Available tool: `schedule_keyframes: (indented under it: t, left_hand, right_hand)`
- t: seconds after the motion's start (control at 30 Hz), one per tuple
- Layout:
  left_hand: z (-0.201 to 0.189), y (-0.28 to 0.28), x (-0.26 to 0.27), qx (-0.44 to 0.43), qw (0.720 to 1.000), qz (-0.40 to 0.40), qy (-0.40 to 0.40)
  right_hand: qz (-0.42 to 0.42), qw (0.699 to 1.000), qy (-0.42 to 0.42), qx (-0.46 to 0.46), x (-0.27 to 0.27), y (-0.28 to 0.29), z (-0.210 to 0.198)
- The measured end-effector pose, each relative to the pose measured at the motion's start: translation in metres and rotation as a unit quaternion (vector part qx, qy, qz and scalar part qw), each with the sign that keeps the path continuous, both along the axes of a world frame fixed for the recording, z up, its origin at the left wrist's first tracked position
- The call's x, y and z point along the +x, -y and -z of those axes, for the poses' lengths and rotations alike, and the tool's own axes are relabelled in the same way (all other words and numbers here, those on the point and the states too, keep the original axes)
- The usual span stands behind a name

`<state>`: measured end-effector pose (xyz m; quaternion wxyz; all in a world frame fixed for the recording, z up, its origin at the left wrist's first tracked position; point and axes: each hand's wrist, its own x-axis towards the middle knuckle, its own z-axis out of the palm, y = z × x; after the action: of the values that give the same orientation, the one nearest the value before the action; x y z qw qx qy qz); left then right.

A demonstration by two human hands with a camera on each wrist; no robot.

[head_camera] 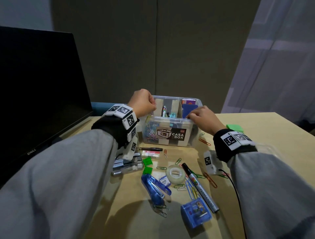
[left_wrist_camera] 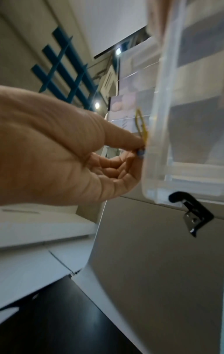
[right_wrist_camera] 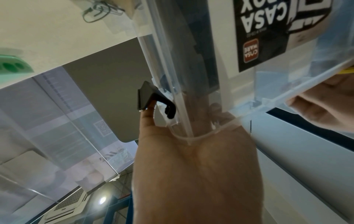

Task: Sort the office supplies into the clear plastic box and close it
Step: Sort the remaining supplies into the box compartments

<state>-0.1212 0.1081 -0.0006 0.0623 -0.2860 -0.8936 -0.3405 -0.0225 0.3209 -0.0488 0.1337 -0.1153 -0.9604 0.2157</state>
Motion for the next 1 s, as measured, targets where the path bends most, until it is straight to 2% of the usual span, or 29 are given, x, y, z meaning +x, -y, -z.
schedule_keyframes:
  t: [0.07, 0.13, 0.33, 0.53, 0.6, 0.67, 0.73, 0.87, 0.93, 1.0]
  left_hand:
    - [0.008, -0.006, -0.004, -0.050, 0.999, -0.007, -0.012]
    - [0.016, -0.010, -0.004, -0.063, 0.998, -0.006, -0.020]
    - [0.024, -0.008, -0.006, -0.026, 0.999, 0.014, -0.018]
    - [0.022, -0.003, -0.008, 0.008, 0.998, 0.049, 0.040]
    - [0.025, -0.002, -0.008, 0.049, 0.998, 0.028, 0.014]
    - [0.027, -0.001, -0.008, 0.053, 0.998, 0.002, -0.039]
    - [0.029, -0.003, -0.010, 0.002, 0.998, 0.007, -0.056]
    - [0.031, -0.012, -0.014, -0.154, 0.987, 0.022, 0.040]
    - [0.032, -0.015, -0.015, -0.203, 0.978, -0.005, 0.052]
    - [0.033, -0.016, -0.014, -0.204, 0.977, -0.023, 0.060]
  right_hand:
    - [0.000, 1.000, -0.001, 0.002, 0.000, 0.000, -0.001]
    - [0.000, 1.000, -0.001, 0.003, 0.000, 0.001, -0.001]
    - [0.001, 1.000, 0.005, 0.014, 0.001, 0.002, -0.002]
    - [0.002, 1.000, 0.003, 0.019, 0.003, 0.004, -0.003]
    - [0.000, 1.000, 0.003, 0.019, 0.003, 0.004, -0.003]
    - [-0.005, 1.000, 0.004, 0.012, 0.004, 0.004, -0.004]
    - [-0.010, 1.000, 0.006, 0.001, 0.005, 0.003, -0.006]
    - [-0.022, 0.999, 0.019, -0.024, 0.006, 0.001, -0.008]
    - [-0.055, 0.993, 0.009, -0.106, 0.007, -0.005, -0.009]
    - [-0.054, 0.969, -0.063, -0.232, 0.011, -0.012, -0.007]
